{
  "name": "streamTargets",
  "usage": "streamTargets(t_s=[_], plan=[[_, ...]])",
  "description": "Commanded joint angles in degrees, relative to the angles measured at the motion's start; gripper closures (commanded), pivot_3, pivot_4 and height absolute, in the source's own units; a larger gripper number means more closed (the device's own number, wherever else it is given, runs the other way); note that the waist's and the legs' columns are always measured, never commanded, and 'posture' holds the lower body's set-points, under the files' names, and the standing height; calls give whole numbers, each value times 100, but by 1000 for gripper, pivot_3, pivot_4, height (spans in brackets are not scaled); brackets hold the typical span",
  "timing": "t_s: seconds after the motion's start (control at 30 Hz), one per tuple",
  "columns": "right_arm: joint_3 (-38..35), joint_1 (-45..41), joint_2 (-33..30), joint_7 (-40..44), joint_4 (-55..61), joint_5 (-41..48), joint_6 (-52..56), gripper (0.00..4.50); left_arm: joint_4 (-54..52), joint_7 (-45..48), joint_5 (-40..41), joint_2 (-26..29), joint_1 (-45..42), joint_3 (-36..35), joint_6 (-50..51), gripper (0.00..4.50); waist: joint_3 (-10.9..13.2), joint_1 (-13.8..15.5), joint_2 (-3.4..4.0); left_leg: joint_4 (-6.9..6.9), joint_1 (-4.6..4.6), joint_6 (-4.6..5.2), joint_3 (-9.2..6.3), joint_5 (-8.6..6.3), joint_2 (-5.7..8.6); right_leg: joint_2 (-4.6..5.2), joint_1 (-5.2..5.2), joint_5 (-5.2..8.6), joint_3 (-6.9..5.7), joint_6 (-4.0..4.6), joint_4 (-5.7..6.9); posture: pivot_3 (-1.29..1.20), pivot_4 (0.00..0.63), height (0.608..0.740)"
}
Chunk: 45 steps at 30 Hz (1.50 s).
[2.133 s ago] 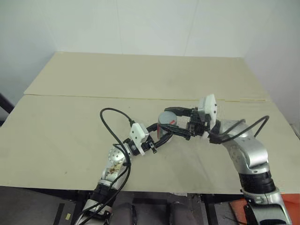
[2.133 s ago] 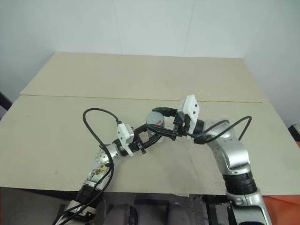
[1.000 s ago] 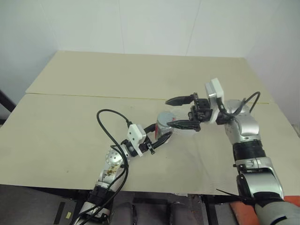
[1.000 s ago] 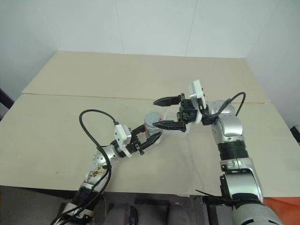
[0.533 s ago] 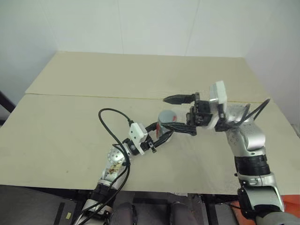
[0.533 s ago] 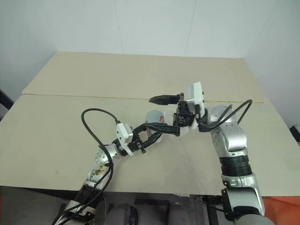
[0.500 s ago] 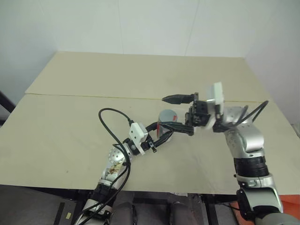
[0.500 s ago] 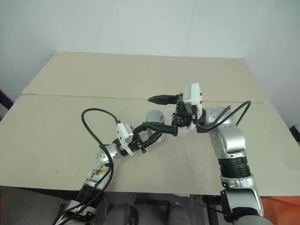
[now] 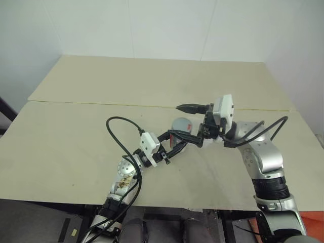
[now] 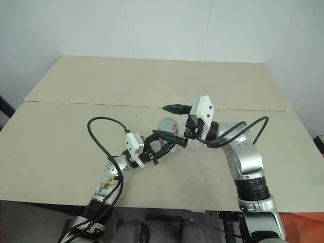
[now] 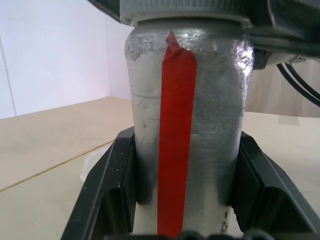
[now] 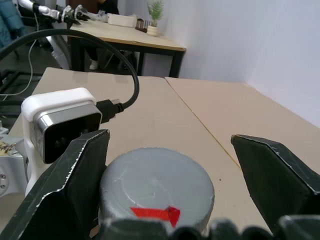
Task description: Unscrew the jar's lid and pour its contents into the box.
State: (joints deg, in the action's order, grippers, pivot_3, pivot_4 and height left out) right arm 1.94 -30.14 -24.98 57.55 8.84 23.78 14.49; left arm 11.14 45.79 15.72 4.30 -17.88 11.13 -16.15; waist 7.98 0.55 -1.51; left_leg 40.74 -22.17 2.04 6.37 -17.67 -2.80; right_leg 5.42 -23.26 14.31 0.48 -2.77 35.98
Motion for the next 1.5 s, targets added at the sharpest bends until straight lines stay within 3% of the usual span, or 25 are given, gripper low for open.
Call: streamTargets(t_s=[0.03,0.77,0.97,1.27,1.5], plan=[[-150,62,-117,-86,308,116,-26,29,-141,67,53,15,-53,-37,-110,2402,0,0,0,0,0,0,0,0,0,0,0,0,0,0,0,0,150,740],[-722,903,-710,-94,620,486,-174,29,-104,227,116,70,-38,-142,-46,2402,0,8,0,0,1,6,-1,-3,1,-1,2,0,1,0,-2,0,150,740],[-823,995,-786,-32,981,778,-83,29,-350,206,370,89,-5,-192,580,2402,0,7,0,0,2,6,-3,-3,0,-1,2,0,2,0,-1,0,150,740],[-378,855,-619,-239,1494,870,62,0,-514,137,368,58,13,-184,769,2403,0,6,0,0,4,6,-5,-3,0,-2,4,0,2,0,0,0,150,740],[179,440,-152,-883,1124,254,81,0,-386,189,157,56,18,-93,295,2403,0,-1,0,0,3,3,-4,-2,1,-3,2,0,2,0,0,0,150,740]])
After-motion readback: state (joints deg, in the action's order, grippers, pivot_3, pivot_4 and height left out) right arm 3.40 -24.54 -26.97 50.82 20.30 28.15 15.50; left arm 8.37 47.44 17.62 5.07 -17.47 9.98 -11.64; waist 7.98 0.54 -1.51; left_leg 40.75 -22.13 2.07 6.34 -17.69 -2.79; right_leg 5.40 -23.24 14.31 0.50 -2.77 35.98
